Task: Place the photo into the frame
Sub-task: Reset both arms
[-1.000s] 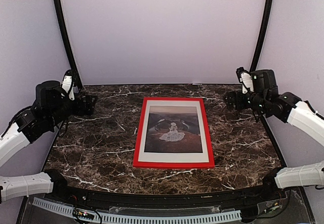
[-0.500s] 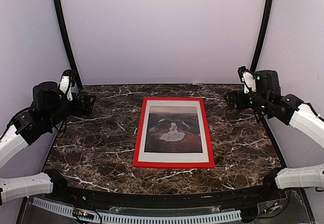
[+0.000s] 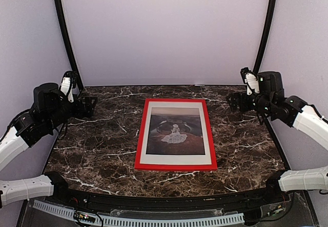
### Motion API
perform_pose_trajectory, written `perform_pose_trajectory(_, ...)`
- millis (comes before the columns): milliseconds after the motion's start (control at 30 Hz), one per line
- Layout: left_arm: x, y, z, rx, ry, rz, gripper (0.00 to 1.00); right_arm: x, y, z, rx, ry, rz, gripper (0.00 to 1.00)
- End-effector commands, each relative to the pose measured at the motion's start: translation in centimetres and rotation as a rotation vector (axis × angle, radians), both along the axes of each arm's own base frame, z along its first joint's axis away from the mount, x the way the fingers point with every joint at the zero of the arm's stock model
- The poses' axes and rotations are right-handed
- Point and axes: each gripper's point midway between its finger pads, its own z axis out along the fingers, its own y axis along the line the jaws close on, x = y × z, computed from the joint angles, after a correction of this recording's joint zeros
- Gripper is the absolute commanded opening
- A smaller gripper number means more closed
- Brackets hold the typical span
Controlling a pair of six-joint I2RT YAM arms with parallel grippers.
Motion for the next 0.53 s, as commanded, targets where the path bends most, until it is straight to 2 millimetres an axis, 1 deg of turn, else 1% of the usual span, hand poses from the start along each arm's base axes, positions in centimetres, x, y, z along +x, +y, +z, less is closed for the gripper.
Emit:
perform_pose_trajectory(0, -0.09, 0.19, -0.77, 0.015, 0.017, 0.002, 0.99, 0.1, -0.36, 0.81, 0.007, -0.041, -0.009, 0.99)
perform_pose_trajectory(500, 0.02, 0.22, -0.98, 0.022, 0.023, 0.006, 0.99, 0.18, -0.28, 0.53, 0.002, -0.032, -0.008, 0.99)
